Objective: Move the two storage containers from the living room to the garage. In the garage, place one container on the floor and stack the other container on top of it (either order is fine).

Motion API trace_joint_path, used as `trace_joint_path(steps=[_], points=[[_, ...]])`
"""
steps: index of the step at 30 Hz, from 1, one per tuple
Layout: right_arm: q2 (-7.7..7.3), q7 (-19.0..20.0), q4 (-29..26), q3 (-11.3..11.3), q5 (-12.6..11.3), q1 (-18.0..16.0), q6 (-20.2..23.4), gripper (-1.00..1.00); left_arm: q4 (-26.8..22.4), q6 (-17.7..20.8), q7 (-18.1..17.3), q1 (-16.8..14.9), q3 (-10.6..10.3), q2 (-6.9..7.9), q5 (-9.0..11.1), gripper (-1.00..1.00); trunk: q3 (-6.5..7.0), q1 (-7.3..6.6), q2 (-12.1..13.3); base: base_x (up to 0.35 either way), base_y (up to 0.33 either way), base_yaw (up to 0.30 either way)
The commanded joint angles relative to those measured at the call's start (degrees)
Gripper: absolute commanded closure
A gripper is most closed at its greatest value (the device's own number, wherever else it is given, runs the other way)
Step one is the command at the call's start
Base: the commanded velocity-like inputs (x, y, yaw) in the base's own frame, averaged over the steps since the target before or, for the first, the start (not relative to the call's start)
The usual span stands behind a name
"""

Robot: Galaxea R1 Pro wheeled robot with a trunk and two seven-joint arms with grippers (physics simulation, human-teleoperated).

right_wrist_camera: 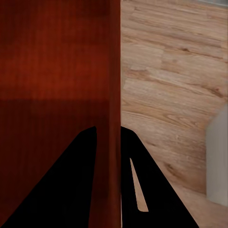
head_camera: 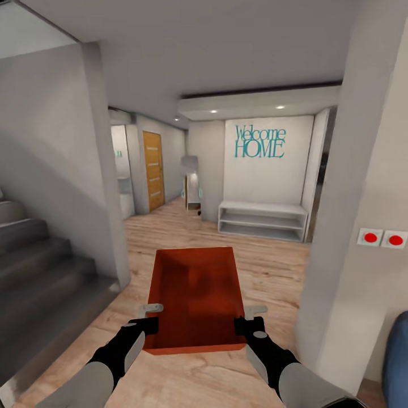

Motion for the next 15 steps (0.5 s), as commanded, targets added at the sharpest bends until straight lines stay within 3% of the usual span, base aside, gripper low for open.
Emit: trace_joint_path(steps=[1,15], points=[[-0.05,-0.43,-0.15,-1.29,0.13,-0.13,-0.31,1.0,-0.05,0.45,0.76,0.03,0.14,0.07,-0.71,1.0,-0.08,0.04,-0.05,0.32,0.111,0.0],[-0.06,-0.43,-0.16,-1.38,0.13,-0.13,-0.22,1.0,-0.1,0.45,0.76,0.03,0.14,0.18,-0.73,1.0,-0.08,0.04,-0.05,0.323,0.02,0.0]])
